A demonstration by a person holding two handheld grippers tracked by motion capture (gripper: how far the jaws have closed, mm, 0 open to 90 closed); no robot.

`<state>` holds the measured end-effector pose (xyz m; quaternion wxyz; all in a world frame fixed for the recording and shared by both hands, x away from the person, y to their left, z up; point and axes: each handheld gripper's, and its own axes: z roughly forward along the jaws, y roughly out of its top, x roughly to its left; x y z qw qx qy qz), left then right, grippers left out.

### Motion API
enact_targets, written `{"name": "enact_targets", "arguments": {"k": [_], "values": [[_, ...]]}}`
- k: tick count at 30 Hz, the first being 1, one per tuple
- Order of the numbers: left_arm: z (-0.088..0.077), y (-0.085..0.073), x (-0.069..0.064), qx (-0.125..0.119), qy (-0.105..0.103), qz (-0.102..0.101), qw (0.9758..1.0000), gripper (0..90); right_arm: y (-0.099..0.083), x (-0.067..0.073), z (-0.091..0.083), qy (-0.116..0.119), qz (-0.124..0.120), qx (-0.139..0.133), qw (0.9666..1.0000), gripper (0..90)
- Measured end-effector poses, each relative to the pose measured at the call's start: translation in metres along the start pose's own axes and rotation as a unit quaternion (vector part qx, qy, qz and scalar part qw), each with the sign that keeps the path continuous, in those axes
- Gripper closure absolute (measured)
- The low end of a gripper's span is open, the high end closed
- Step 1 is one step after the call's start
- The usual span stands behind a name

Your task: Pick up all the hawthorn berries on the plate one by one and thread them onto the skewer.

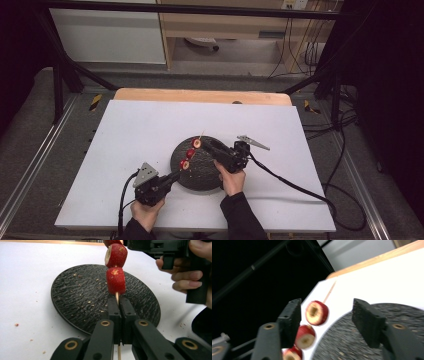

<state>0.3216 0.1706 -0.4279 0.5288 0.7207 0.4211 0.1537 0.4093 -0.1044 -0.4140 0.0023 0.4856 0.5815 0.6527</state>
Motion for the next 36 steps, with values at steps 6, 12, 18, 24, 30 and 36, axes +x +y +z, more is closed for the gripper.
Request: {"name": "enact_targets", "arguments": {"k": [6,12,18,24,30,36], "values": [[-0.002,-0.001,0.004,0.005,-0.001,0.003,1.0,88.4,0.006,-0.007,-0.012,-0.027,-0.075,0.055,0.9953,20.8],[-0.002,-0.001,0.004,0.012,-0.01,0.008,0.9998,88.4,0.007,-0.014,-0.024,-0.051,-0.16,0.103,0.9804,9.2],[-0.003,-0.001,0.006,0.019,-0.013,0.015,0.9996,88.4,0.0,-0.023,-0.038,-0.07,-0.22,0.149,0.9616,5.9],[-0.003,0.001,0.008,0.028,-0.014,0.024,0.9992,88.4,-0.004,-0.035,-0.054,-0.087,-0.243,0.183,0.9485,2.0],[-0.002,0.003,0.01,0.041,-0.019,0.026,0.9986,88.3,-0.004,-0.048,-0.075,-0.092,-0.243,0.188,0.9471,0.7],[-0.001,0.007,0.013,0.059,-0.024,0.029,0.9976,88.3,-0.005,-0.062,-0.096,-0.099,-0.233,0.183,0.9498,0.7]]}}
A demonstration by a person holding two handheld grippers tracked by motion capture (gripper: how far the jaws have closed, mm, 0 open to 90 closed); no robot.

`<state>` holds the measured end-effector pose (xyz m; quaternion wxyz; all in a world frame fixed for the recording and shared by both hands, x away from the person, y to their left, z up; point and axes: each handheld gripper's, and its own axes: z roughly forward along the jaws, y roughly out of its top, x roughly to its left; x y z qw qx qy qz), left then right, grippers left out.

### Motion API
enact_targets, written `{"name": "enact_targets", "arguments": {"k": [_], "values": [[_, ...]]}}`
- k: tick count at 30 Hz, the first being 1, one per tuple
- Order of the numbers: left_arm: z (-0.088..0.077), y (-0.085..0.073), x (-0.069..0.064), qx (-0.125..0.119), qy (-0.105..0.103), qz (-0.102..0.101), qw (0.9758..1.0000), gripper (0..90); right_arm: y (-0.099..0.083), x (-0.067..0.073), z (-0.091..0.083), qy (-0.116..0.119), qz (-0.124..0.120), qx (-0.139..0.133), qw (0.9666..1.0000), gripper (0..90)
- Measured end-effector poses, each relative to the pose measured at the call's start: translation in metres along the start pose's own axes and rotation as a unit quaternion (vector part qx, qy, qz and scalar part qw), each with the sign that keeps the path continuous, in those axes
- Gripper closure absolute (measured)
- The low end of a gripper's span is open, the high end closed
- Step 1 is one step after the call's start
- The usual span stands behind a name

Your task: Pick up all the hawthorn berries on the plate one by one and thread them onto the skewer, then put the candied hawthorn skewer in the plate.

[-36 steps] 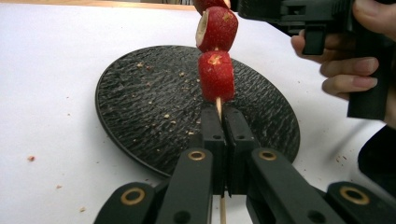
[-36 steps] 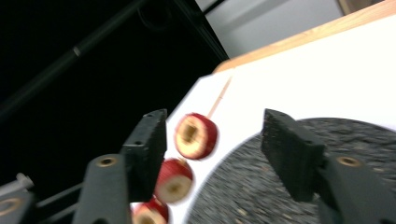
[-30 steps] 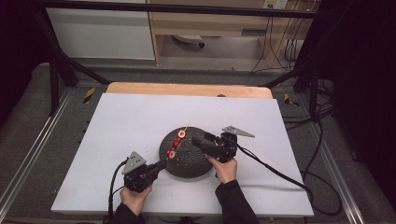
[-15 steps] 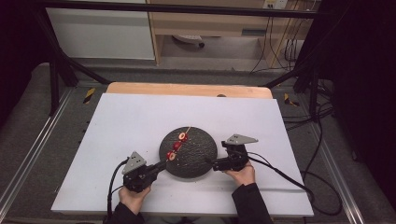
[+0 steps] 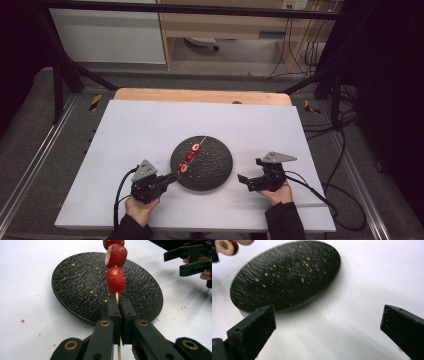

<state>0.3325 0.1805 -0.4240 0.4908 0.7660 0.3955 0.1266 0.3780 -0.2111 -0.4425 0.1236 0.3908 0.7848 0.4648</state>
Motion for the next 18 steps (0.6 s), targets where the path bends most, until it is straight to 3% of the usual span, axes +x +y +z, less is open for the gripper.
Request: {"name": "enact_targets", "arguments": {"k": [10,18], "values": [[-0.002,0.017,0.008,0.024,0.001,0.004,0.9997,88.3,-0.019,-0.018,-0.021,-0.006,0.004,0.017,0.9998,0.7],[0.001,0.038,0.008,0.041,0.01,0.017,0.999,88.3,-0.026,-0.022,-0.028,-0.012,0.006,0.017,0.9998,0.5]]}}
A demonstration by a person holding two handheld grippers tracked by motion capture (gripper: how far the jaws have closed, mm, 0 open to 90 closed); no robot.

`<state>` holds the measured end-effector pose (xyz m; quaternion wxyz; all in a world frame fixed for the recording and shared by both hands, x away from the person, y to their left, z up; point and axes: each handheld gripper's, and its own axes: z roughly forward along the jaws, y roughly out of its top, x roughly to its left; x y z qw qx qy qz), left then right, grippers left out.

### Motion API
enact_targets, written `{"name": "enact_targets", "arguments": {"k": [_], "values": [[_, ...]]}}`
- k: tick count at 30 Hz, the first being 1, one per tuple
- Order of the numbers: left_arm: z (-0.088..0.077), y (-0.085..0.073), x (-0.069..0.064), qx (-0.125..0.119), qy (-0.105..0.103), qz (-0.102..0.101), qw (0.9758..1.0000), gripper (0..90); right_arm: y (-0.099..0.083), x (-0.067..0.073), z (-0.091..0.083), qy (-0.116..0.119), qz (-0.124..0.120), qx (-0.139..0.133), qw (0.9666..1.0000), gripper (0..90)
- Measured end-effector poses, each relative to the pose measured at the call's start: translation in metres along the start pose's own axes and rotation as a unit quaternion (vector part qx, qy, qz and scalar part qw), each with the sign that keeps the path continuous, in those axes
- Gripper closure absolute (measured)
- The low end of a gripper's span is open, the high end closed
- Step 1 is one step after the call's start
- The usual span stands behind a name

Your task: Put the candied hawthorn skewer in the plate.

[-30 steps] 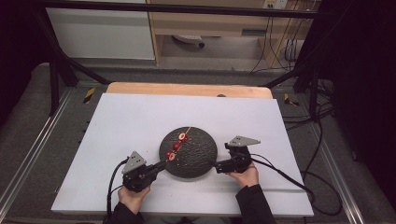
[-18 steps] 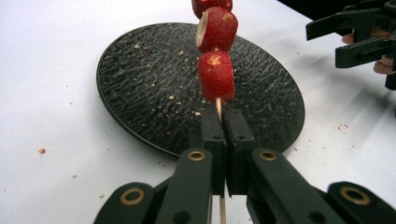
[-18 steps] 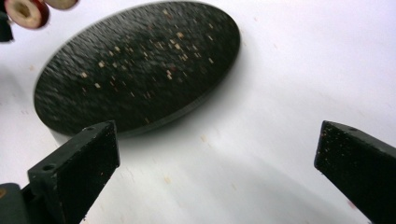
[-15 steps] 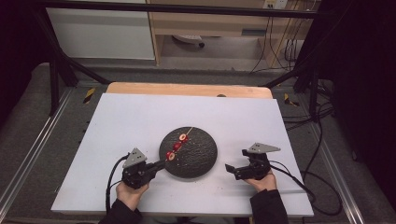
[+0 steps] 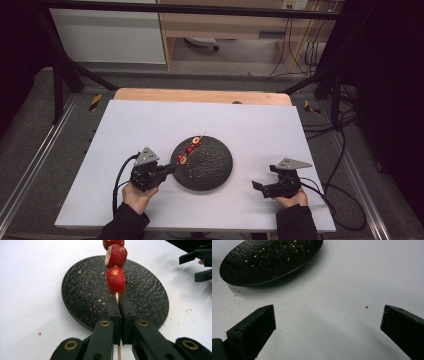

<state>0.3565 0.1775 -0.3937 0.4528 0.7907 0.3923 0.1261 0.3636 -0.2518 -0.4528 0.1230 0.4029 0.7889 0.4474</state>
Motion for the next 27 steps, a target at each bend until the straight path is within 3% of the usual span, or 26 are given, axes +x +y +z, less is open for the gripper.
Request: {"name": "enact_targets", "arguments": {"k": [12,27], "values": [[0.021,0.017,-0.004,0.037,0.002,0.014,0.9992,88.2,-0.003,-0.002,-0.003,0.0,0.005,-0.003,1.0,0.5],[0.057,0.006,-0.01,0.087,0.009,0.021,0.996,88.2,-0.005,-0.003,-0.004,0.005,0.007,-0.006,0.9999,0.4]]}}
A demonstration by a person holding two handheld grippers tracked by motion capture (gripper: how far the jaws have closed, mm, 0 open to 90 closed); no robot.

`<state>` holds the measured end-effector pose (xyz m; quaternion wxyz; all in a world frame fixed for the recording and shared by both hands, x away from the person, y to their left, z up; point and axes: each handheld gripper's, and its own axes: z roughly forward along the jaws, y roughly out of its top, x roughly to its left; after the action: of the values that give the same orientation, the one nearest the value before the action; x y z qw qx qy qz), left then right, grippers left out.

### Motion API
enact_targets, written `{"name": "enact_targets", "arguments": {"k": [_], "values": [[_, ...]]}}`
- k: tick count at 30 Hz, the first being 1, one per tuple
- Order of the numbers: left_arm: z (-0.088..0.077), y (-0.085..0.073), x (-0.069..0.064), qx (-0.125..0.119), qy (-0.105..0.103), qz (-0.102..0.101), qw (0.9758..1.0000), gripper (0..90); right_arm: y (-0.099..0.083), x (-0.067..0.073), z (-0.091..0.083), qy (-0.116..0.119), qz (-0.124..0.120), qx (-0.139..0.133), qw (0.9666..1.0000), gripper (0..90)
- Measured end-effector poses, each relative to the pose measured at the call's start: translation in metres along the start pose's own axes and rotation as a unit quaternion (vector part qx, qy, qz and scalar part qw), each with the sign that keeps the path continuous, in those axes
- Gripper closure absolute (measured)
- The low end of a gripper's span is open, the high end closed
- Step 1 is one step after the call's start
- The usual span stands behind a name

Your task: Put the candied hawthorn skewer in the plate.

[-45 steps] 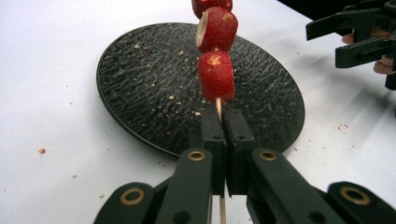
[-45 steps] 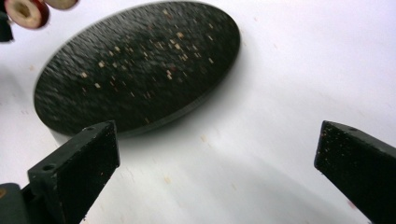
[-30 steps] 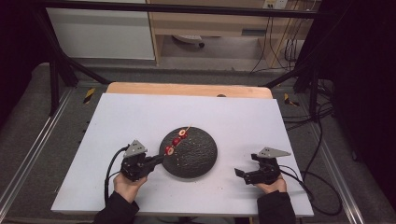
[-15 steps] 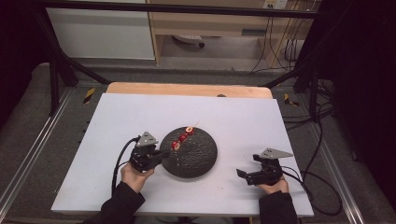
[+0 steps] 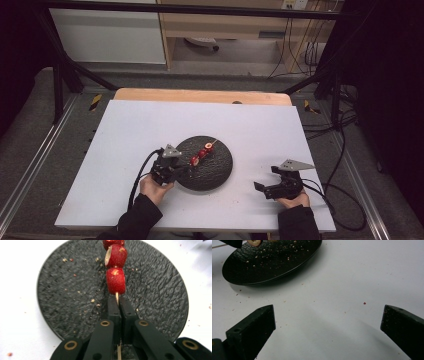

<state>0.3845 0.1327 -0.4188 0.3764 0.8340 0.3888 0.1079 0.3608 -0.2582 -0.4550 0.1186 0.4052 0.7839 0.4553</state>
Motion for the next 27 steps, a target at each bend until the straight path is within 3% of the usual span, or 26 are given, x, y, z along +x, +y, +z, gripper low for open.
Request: {"name": "enact_targets", "arguments": {"k": [21,25,27], "values": [[0.0102,-0.0071,-0.0036,0.027,0.015,0.007,0.9995,87.1,-0.0004,0.0007,0.0005,-0.001,0.005,0.002,1.0,0.3],[0.0078,-0.0072,-0.0016,0.022,0.015,0.01,0.9996,76.8,-0.0002,0.0002,0.0006,-0.001,0.003,0.001,1.0,0.3],[0.0051,-0.0076,-0.0004,0.018,0.005,0.01,0.9998,70.9,-0.0004,0.0007,0.0006,0.0,0.006,0.003,1.0,0.3]]}}
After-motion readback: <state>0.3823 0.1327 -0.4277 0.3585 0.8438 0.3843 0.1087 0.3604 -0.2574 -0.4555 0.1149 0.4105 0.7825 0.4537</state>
